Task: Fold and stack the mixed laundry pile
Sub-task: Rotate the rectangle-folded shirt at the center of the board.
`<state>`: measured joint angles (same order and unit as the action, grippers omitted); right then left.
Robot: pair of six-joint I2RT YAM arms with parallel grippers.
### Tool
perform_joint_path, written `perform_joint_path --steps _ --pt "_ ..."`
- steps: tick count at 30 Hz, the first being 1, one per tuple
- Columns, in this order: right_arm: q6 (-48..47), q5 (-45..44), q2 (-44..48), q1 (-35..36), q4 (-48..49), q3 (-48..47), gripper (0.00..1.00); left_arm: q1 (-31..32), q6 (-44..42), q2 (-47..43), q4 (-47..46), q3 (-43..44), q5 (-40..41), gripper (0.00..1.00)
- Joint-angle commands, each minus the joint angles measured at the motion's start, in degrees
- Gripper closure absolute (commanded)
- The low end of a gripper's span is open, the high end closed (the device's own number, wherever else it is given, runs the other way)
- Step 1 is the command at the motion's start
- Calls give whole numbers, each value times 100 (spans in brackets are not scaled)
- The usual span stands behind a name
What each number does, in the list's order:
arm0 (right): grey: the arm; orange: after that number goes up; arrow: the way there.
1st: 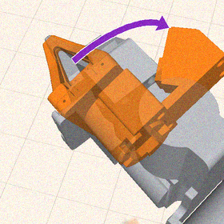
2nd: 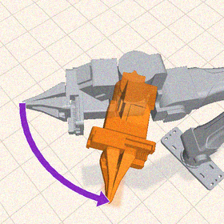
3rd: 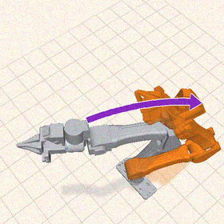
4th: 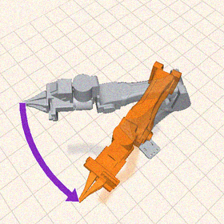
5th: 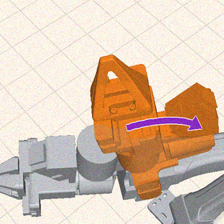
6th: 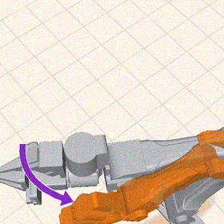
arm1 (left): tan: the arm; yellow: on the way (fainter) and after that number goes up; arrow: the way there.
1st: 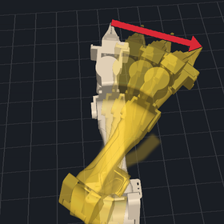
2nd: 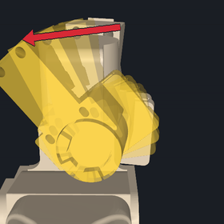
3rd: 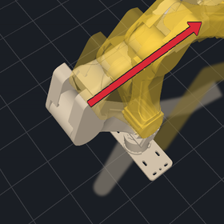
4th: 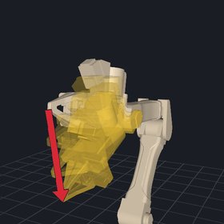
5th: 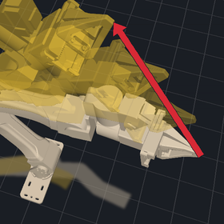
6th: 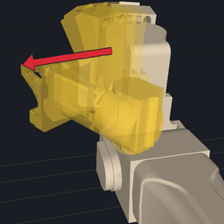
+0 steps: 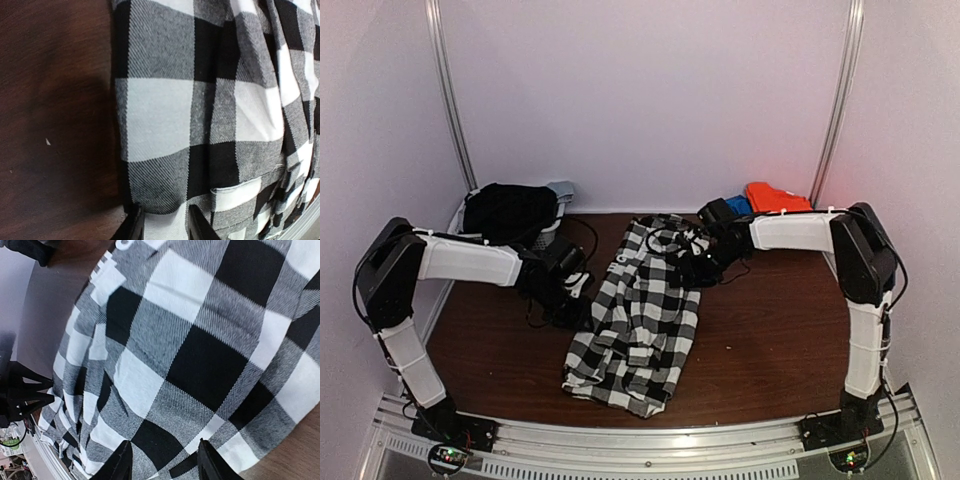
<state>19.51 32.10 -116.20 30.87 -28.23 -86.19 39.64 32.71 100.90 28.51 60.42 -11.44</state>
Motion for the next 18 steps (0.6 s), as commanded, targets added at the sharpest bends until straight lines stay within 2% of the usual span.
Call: perform_joint_path --steps 1,5,9,15,18 --pt "241 41 -233 75 324 140 56 9 50 65 -260 -286 -163 72" --pt "132 -42 -635 -94 263 10 56 75 235 35 -589 -677 -441 84" --pt "3 -12 -1070 -394 249 -341 56 339 359 274 -820 -587 -665 90" --pt "-423 161 -1689 -570 -277 -1480 57 899 569 755 -885 38 -827 90" --pt "-451 182 -1587 -566 -522 -1642 57 943 607 624 -780 -50 -685 90"
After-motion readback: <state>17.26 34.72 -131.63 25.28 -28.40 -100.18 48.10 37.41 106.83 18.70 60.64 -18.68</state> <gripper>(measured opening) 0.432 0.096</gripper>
